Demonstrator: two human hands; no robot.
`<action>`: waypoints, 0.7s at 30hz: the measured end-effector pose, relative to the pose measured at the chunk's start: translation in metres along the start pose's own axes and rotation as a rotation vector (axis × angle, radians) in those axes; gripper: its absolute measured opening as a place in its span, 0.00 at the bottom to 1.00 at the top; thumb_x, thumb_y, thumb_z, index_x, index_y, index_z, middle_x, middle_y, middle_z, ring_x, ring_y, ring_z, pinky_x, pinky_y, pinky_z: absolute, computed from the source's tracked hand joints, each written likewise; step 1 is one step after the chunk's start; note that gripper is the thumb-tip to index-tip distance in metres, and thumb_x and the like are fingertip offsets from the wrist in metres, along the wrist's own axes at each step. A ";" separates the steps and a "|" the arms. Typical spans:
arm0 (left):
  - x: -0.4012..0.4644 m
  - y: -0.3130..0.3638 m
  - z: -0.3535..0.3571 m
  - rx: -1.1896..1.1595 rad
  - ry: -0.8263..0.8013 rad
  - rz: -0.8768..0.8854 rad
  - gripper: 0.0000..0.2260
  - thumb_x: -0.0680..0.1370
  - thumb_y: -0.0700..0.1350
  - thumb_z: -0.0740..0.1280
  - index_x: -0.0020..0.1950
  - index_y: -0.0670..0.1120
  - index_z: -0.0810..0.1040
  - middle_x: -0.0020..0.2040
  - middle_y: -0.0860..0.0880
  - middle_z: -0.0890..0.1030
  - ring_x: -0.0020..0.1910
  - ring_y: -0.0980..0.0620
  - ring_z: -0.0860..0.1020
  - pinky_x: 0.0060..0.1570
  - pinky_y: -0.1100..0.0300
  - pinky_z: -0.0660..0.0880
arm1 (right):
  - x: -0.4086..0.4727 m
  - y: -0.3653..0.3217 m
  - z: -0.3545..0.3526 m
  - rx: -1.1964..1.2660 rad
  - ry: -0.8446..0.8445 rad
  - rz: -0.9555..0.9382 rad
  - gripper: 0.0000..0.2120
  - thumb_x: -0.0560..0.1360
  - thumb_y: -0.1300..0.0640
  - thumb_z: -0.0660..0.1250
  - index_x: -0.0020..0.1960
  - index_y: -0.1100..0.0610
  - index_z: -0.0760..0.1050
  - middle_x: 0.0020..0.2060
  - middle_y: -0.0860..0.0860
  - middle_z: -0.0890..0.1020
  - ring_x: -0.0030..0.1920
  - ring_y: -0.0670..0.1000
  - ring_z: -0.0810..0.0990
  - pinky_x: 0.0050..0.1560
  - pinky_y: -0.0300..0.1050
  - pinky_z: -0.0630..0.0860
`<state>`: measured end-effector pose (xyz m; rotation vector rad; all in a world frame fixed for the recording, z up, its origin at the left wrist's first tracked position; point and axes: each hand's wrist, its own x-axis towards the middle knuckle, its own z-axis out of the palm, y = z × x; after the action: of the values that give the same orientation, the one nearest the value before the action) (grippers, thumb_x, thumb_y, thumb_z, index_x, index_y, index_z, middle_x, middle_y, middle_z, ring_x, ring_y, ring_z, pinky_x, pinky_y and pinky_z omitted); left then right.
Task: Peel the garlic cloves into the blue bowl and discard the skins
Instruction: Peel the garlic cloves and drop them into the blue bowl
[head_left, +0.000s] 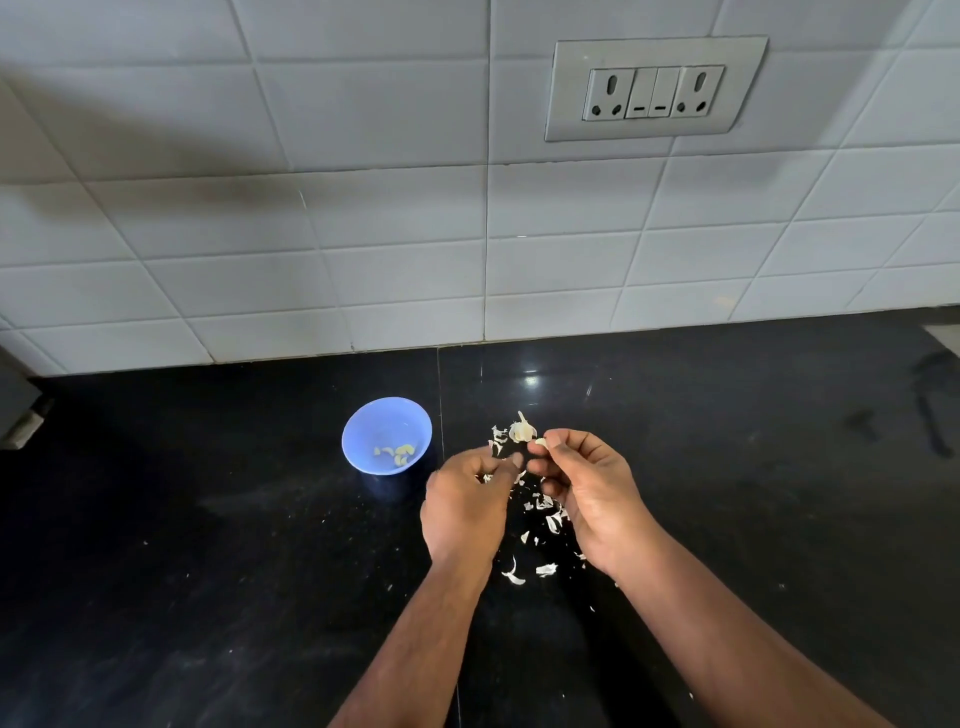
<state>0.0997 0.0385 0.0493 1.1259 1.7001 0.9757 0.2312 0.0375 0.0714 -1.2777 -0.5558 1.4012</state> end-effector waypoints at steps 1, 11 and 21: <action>0.001 -0.002 0.000 -0.011 0.024 0.004 0.14 0.79 0.60 0.73 0.39 0.53 0.82 0.42 0.63 0.84 0.41 0.62 0.79 0.47 0.53 0.79 | 0.000 0.000 -0.001 -0.002 0.005 0.004 0.04 0.82 0.64 0.67 0.54 0.59 0.80 0.47 0.57 0.88 0.39 0.49 0.84 0.36 0.40 0.76; -0.002 0.002 0.002 -0.144 -0.106 0.193 0.04 0.81 0.47 0.74 0.53 0.57 0.87 0.52 0.59 0.86 0.55 0.62 0.83 0.58 0.59 0.80 | -0.001 0.000 -0.005 -0.108 -0.033 -0.024 0.07 0.81 0.66 0.69 0.58 0.60 0.81 0.42 0.57 0.87 0.36 0.49 0.82 0.36 0.43 0.74; -0.012 0.010 0.003 -0.306 -0.200 0.023 0.02 0.80 0.49 0.75 0.50 0.52 0.86 0.46 0.54 0.88 0.50 0.57 0.86 0.47 0.56 0.84 | -0.001 0.007 -0.006 -0.335 -0.083 -0.185 0.14 0.83 0.65 0.65 0.61 0.49 0.81 0.40 0.57 0.75 0.40 0.48 0.78 0.48 0.45 0.82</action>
<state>0.1084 0.0307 0.0598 1.0051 1.3294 1.0592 0.2341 0.0331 0.0637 -1.3943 -0.9727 1.2449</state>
